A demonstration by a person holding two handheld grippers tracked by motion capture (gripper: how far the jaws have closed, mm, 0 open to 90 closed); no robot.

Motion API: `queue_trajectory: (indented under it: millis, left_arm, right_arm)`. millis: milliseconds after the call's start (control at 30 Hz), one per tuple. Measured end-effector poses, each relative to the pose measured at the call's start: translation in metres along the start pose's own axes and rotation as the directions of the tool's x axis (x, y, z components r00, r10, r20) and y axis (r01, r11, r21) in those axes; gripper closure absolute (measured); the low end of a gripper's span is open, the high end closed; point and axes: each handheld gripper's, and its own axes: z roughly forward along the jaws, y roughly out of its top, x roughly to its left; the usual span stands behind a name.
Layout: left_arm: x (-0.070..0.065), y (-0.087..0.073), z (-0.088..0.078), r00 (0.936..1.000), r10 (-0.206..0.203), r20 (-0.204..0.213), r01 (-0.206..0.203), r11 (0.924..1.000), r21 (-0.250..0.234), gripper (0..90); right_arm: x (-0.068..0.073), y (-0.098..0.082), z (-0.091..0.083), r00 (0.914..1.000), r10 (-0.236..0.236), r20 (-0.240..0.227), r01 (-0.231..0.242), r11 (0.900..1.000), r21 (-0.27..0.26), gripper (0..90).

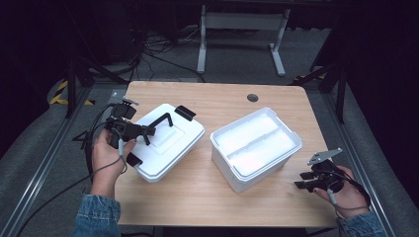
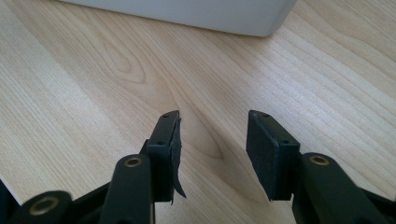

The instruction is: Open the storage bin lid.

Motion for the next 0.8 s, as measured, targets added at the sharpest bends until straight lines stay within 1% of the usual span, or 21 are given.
queue_trajectory:
  millis: [100, 133, 200, 267, 333, 367, 400, 467, 600, 800]
  left_arm:
    - [0.004, -0.006, 0.007, 0.9998, -0.017, 0.011, 0.017, 0.9999, -0.003, 84.2]
    - [0.006, -0.007, 0.009, 0.9999, -0.01, 0.009, 0.01, 1.0, -0.002, 84.2]
    - [0.007, -0.009, 0.012, 0.9999, -0.016, 0.005, 0.016, 0.9999, -0.001, 84.2]
    - [0.012, -0.014, 0.018, 0.9998, -0.018, -0.006, 0.018, 0.9998, 0.001, 84.2]
    - [0.015, -0.018, 0.022, 0.9996, -0.029, -0.006, 0.029, 0.9996, 0.0, 84.2]
    - [0.016, -0.019, 0.024, 0.9993, -0.036, -0.005, 0.036, 0.9993, -0.003, 84.2]
    - [0.018, -0.02, 0.025, 0.9994, -0.034, -0.003, 0.034, 0.9994, 0.001, 84.2]
    - [0.021, -0.024, 0.03, 0.9992, -0.04, 0.0, 0.04, 0.9992, -0.006, 84.1]
    - [0.026, -0.031, 0.039, 0.9978, -0.065, 0.014, 0.065, 0.9978, -0.01, 84.2]
    - [0.032, -0.038, 0.052, 0.9968, -0.078, 0.017, 0.079, 0.9969, -0.008, 84.1]
  right_arm:
    - [0.0, 0.0, 0.0, 1.0, 0.0, -0.001, 0.0, 1.0, 0.002, 56.1]
    - [0.0, 0.0, 0.001, 1.0, 0.0, -0.001, 0.0, 1.0, 0.003, 56.1]
    - [0.0, 0.0, 0.001, 1.0, 0.0, -0.002, 0.0, 1.0, 0.004, 56.0]
    - [0.0, -0.001, 0.001, 1.0, 0.0, -0.002, 0.0, 1.0, 0.006, 56.0]
    - [0.0, -0.001, 0.002, 1.0, -0.001, -0.003, 0.001, 1.0, 0.007, 55.9]
    - [0.001, -0.001, 0.002, 1.0, 0.0, -0.003, 0.0, 1.0, 0.009, 56.0]
    - [0.001, -0.001, 0.002, 1.0, 0.0, -0.003, 0.0, 1.0, 0.009, 56.0]
    - [0.001, -0.001, 0.003, 1.0, 0.0, -0.003, 0.0, 1.0, 0.009, 55.9]
    - [0.002, -0.001, 0.004, 1.0, -0.002, -0.003, 0.002, 1.0, 0.013, 55.9]
    - [0.001, -0.001, 0.006, 1.0, -0.005, -0.003, 0.006, 1.0, 0.018, 55.7]
